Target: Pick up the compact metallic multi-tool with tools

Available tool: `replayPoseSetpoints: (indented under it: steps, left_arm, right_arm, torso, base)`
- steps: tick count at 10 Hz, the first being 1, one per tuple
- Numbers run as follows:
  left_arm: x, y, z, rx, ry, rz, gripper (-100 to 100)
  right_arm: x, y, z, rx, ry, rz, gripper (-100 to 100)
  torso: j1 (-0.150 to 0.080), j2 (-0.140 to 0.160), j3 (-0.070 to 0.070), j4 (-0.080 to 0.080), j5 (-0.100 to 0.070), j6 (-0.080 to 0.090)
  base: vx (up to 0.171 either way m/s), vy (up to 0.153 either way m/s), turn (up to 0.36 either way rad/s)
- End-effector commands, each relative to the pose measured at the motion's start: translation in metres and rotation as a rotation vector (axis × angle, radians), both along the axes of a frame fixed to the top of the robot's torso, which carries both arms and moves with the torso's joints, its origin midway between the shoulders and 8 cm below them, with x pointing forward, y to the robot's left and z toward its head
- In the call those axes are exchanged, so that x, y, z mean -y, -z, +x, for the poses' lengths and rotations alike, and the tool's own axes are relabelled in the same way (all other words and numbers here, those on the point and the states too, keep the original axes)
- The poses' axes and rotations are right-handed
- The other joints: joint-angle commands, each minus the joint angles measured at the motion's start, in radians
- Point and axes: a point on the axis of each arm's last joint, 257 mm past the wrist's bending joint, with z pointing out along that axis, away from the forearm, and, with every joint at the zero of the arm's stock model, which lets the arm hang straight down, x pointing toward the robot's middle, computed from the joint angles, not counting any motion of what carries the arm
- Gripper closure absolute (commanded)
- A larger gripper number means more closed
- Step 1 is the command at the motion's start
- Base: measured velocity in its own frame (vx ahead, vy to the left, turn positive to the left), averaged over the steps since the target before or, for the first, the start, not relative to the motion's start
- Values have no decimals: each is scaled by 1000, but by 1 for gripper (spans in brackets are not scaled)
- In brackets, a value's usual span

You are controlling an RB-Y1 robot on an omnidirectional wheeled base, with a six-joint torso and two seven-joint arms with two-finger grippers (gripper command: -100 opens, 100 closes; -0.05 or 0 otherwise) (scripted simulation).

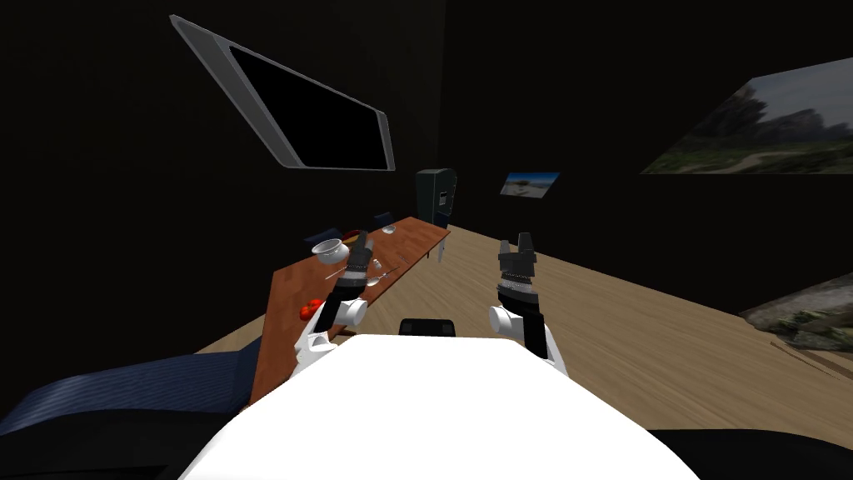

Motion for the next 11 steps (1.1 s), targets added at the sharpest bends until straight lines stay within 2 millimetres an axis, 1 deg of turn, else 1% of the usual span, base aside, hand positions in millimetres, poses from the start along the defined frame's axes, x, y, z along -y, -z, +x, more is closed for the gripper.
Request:
replayPoseSetpoints:
  steps: [1,2,3,4,5,6,7,8,9,10,11]
  left_arm:
    - [-2,12,8,-48,-9,19,-100]
    - [-7,26,17,-96,-19,52,-100]
    - [-7,29,19,-111,-20,52,-100]
    - [-13,44,29,-162,-32,85,-100]
    - [-14,48,30,-178,-33,86,-100]
    - [-21,62,39,-226,-45,119,-100]
    - [-22,68,41,-247,-47,120,-100]
    - [-30,83,48,-298,-59,153,-100]
    - [-31,89,50,-319,-62,154,-100]
    - [-41,106,57,-378,-76,186,-100]
    - [-41,110,58,-394,-77,187,-100]
  right_arm:
    - [0,0,0,0,0,0,0]
    - [0,0,0,0,0,0,0]
    - [0,0,0,0,0,0,0]
    - [0,0,0,0,0,0,0]
    - [0,0,0,0,0,0,0]
    - [0,0,0,0,0,0,0]
    - [0,0,0,0,0,0,0]
    - [0,0,0,0,0,0,0]
    - [0,0,0,0,0,0,0]
    - [0,0,0,0,0,0,0]
    - [0,0,0,0,0,0,0]
  torso:
    - [0,0,0,0,0,0]
    - [-1,0,0,0,0,0]
    - [-1,0,0,0,0,0]
    - [-1,0,0,0,0,0]
    - [-1,-1,0,0,0,0]
    - [-1,-1,0,0,0,0]
    - [-1,-1,0,0,0,0]
    - [-2,-1,0,0,0,0]
    - [-2,-1,-1,0,0,0]
    - [-2,-1,-1,0,0,0]
    - [-2,-1,-1,0,0,0]
  base:
    - [0,40,-15]
    - [2,42,-21]
    - [2,36,-14]
    - [6,43,-23]
    - [5,36,-17]
    - [8,33,-25]
    - [9,27,-15]
    - [13,27,-23]
    - [12,25,-13]
    - [20,30,-33]
    - [19,24,-14]
